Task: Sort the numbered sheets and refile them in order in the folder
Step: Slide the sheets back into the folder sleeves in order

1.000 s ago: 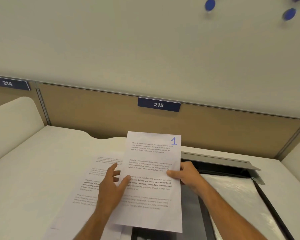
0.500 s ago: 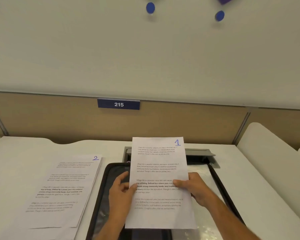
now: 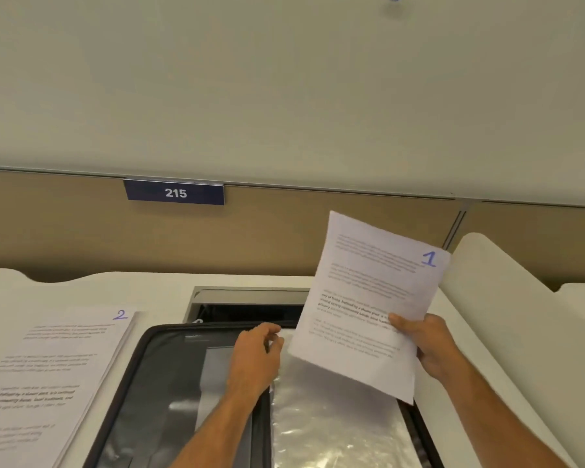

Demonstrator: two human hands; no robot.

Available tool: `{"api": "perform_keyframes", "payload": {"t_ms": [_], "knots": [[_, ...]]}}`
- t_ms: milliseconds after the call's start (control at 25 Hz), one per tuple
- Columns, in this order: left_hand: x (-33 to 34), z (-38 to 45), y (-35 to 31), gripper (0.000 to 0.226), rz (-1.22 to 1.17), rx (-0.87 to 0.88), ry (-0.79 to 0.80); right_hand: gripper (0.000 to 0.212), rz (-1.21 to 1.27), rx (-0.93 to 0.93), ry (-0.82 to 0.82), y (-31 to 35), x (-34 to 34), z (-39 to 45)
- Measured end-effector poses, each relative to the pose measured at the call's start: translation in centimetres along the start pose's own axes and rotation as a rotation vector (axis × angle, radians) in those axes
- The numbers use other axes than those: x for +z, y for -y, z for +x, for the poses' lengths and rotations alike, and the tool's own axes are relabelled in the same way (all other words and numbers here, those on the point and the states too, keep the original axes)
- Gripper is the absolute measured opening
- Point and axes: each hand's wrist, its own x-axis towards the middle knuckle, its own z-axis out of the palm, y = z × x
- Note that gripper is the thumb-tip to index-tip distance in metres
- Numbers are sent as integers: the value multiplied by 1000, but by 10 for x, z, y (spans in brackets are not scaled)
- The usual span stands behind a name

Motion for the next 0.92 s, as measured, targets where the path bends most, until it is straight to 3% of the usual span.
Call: {"api": "perform_keyframes", "payload": {"t_ms": [40,240,320,480,680,800,920], "knots": [[9,11,2,28,104,42,18,87,33,-6,-20,2,-7,11],[41,43,15,64,560,225,132,59,166,-15,-62,-1,-18,48],[48,43,25,79,623,285,79,58,174,-16,-62,-7,-14,54],[53,35,34,73,670,324,79,42,170,1,-65,-23,-6,60],[46,8,37,67,677,317,66,40,174,35,-42,-32,5,48],[42,-8,40,65,658,318,51,44,172,30,-21,-33,10,37],[38,-20,43,65,642,331,65,85,159,-10,3,-31,14,27]]}}
